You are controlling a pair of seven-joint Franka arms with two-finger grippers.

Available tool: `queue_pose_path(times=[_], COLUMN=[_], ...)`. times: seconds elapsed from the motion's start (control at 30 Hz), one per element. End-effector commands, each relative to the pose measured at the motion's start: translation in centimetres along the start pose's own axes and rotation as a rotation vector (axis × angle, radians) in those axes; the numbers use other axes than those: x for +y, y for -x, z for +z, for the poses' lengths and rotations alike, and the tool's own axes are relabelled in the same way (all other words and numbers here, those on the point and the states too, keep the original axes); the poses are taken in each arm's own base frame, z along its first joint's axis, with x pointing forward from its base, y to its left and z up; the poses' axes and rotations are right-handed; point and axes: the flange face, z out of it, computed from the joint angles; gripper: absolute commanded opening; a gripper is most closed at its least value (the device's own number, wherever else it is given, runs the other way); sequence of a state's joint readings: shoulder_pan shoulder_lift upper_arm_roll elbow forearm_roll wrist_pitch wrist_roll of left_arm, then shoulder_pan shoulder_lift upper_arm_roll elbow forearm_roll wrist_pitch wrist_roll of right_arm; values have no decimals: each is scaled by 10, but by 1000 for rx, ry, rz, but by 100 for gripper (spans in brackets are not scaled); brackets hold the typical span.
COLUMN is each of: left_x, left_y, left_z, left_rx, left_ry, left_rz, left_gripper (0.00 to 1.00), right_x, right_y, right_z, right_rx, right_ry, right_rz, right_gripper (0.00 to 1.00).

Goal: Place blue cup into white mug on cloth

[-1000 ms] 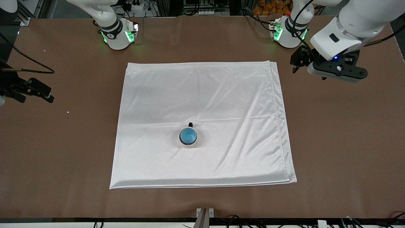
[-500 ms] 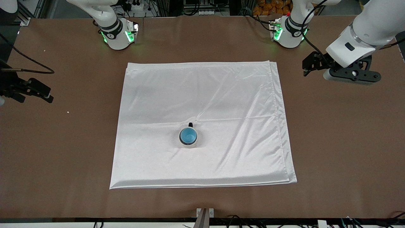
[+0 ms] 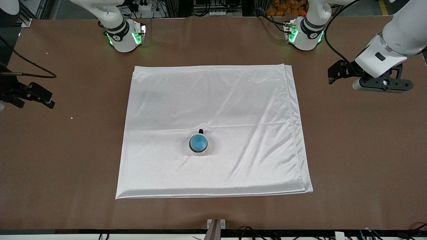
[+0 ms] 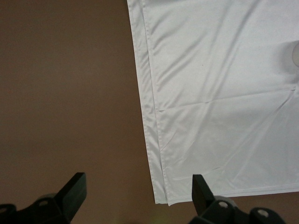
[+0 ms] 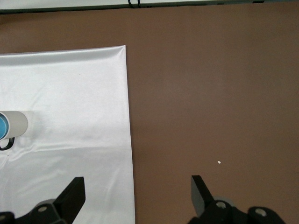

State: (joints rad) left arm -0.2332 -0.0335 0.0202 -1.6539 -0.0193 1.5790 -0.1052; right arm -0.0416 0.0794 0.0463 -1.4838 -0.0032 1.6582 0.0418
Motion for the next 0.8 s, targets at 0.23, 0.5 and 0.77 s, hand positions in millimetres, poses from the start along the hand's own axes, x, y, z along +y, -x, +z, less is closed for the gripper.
queue_pose_path(times=[0.23, 0.5, 0.77], left_x=[-3, -3, -27], left_y=[9, 10, 11], left_z=[-9, -12, -18], left_rx=[34, 36, 43], left_ry=[-21, -12, -13], left_rz=[-61, -120, -141], left_gripper=[100, 100, 100], right_x=[2, 2, 2], right_y=[3, 3, 3], right_z=[-2, -1, -1], right_rx=[1, -1, 1], right_ry=[12, 12, 10], right_rz=[-10, -10, -9], right_gripper=[100, 100, 100])
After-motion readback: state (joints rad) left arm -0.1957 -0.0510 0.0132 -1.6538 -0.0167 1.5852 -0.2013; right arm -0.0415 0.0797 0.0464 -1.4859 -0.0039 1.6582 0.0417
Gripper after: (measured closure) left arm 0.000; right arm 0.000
